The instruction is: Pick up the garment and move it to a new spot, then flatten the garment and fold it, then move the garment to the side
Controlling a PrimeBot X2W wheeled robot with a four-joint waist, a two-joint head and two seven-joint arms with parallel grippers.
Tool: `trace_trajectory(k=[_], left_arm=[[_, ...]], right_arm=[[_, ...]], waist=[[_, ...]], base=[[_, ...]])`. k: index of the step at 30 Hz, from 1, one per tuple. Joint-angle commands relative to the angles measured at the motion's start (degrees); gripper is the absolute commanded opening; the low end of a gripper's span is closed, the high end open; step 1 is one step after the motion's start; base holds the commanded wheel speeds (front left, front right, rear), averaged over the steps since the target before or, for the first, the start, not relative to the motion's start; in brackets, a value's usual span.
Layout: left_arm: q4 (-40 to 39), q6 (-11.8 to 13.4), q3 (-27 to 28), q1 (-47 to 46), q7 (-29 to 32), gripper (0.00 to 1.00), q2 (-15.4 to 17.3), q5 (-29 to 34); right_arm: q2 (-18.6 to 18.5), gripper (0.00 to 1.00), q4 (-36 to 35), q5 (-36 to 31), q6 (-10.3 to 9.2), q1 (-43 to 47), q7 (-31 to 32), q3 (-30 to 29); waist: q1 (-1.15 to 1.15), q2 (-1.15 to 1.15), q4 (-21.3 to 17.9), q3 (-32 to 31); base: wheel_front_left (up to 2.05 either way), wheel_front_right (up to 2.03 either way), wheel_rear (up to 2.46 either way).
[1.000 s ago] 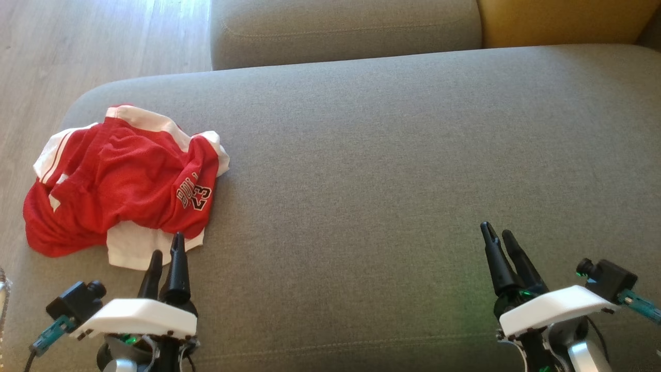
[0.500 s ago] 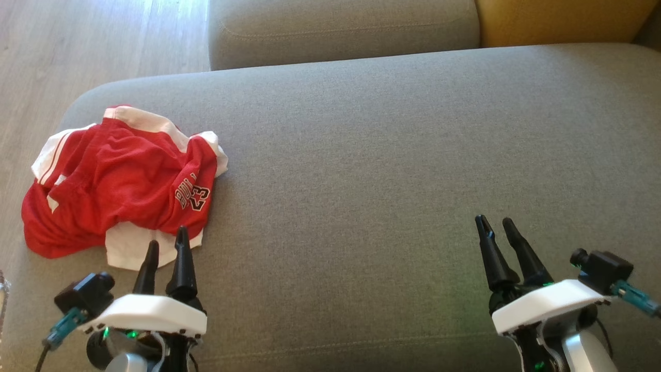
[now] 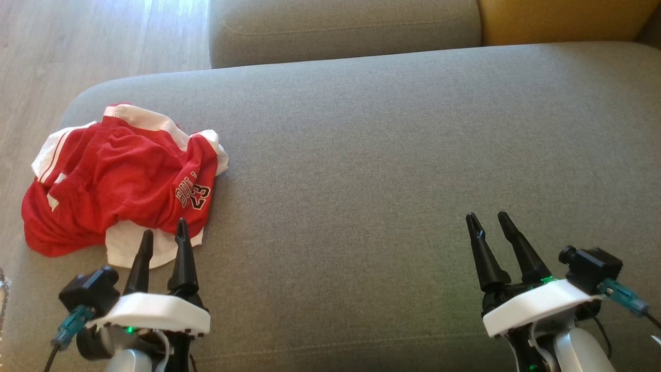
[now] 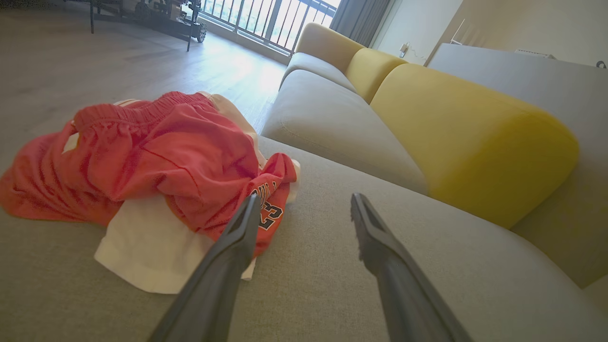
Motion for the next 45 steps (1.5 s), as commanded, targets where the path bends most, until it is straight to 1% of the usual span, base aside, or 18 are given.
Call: trace_trajectory(k=[1,3,7,17,31,45], left_arm=[[-2.5,0.08,1.2,-3.26,-0.81,1.0,0.81,1.72],[-2.54,-0.14,1.14,-3.23,-1.15,1.0,0.8,2.87],[-2.39,-1.46,0.93,-3.13,-1.83,1.0,0.79,4.52],[-1.5,-2.54,0.46,-3.03,-3.53,1.0,0.82,9.07],[-0.21,-2.35,-1.08,-3.11,-5.75,1.0,0.91,15.32],[2.33,-2.52,-1.34,-3.44,-5.75,1.0,0.91,13.68]], right_arm=[[-0.6,1.0,-2.24,-1.54,-0.01,-3.26,-0.92,1.13],[-0.62,1.0,-2.23,-2.67,-0.01,-3.35,-1.26,1.2],[-0.64,1.0,-2.13,-4.99,-0.01,-3.48,-1.94,1.3],[-0.7,1.0,-1.74,-11.6,-0.01,-3.97,-3.63,1.73],[-0.78,1.0,-0.98,-20.56,-0.01,-4.65,-5.83,1.69],[-0.78,1.0,-0.61,-20.69,-0.01,-4.37,-5.83,1.48]], waist=[[0.0,0.0,0.01,-0.01],[0.0,0.0,0.04,-0.06],[0.0,0.0,0.14,-0.18],[0.0,0.0,0.1,-0.17],[0.0,0.0,-0.26,0.08],[0.0,0.0,0.31,0.21]], base=[[0.0,0.0,0.0],[0.0,0.0,0.0],[0.0,0.0,0.0],[0.0,0.0,0.0],[0.0,0.0,0.0],[0.0,0.0,0.0]])
